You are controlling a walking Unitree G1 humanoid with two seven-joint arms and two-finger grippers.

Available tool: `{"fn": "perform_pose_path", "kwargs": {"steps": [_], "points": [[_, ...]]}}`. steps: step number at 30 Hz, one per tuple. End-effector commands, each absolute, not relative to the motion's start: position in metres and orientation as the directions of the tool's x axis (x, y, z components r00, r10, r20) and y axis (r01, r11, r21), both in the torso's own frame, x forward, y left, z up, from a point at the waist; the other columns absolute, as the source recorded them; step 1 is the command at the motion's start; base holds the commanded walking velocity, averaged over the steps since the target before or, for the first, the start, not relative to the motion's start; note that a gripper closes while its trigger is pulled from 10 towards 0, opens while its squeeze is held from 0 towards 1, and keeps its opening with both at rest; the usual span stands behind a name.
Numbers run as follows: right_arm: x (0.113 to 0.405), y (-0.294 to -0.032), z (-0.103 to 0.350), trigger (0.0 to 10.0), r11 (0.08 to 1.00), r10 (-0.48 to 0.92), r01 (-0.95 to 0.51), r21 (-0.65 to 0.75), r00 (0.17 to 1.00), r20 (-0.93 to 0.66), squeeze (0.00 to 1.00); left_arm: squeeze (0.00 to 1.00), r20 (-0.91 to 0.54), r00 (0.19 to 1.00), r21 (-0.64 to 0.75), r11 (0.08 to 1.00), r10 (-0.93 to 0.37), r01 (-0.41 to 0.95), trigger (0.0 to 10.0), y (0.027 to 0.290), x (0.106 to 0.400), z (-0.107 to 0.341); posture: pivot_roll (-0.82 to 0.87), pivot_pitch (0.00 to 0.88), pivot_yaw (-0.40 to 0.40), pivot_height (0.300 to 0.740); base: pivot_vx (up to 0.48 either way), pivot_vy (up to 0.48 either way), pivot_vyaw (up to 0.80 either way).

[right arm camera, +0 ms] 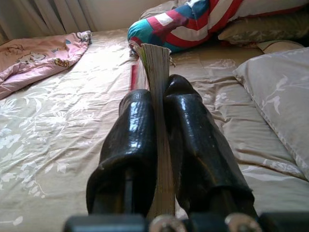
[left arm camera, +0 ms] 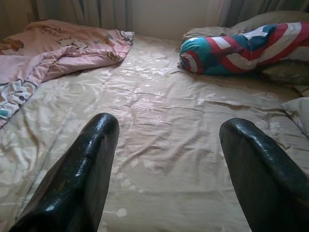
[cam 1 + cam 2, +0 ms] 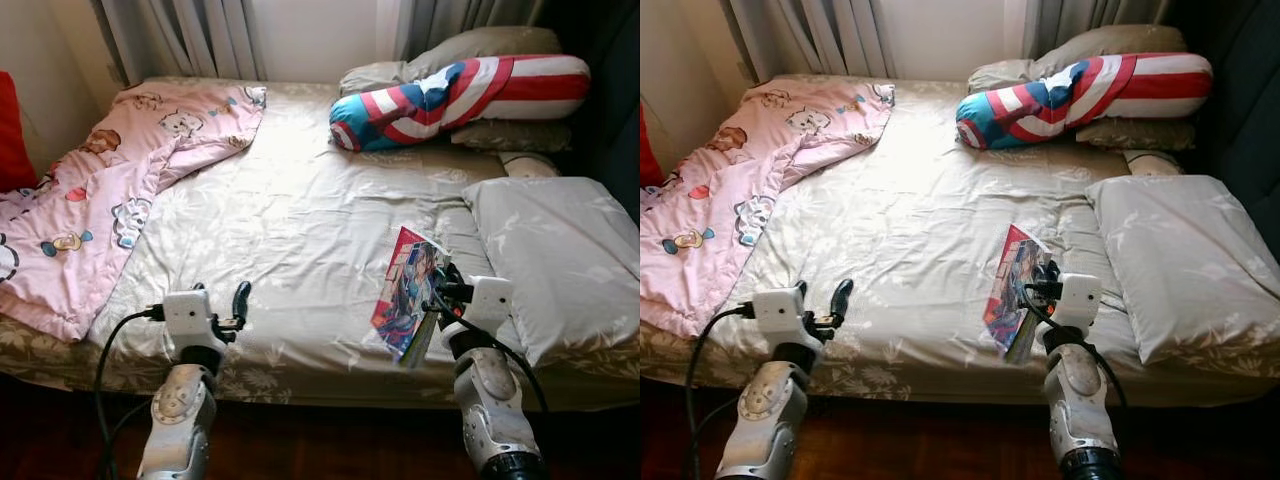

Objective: Clean up the room

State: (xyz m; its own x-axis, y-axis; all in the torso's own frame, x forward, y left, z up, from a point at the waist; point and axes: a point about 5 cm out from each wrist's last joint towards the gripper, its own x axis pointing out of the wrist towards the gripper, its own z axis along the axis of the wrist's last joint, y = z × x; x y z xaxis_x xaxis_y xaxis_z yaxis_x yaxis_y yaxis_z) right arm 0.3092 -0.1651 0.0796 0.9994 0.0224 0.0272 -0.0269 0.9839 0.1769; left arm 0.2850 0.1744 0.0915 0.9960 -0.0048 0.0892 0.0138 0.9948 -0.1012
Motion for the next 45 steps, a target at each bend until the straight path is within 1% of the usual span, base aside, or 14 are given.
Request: {"fn": "perform_pose_path", "kwargs": {"steps": [1,31,45], "points": [[0.3112,-0.1683,0.0902,10.0,0.985,0.015,-0.029,0.171,0.997,0.082,0.0,0.0,0.1,0.995,-0.1,0.995,-0.005,0.016,10.0,0.1759,0.2869,0.0967,-0.05,0.12,-0.045,0.74,0.259,0.0,0.0],[0.3099,-0.1671,0.0901,10.0,0.983,0.014,-0.03,0.182,0.996,0.087,0.0,0.0,0.102,0.995,-0.109,0.994,-0.009,0.02,10.0,0.1753,0.2866,0.0976,-0.05,0.123,-0.046,0.74,0.289,0.0,0.0],[0.3094,-0.1644,0.0892,10.0,0.981,0.021,-0.037,0.192,0.996,0.085,0.0,0.0,0.104,0.995,-0.105,0.994,0.001,0.01,10.0,0.1771,0.2863,0.098,-0.05,0.123,-0.045,0.74,0.0,0.0,0.0]]}}
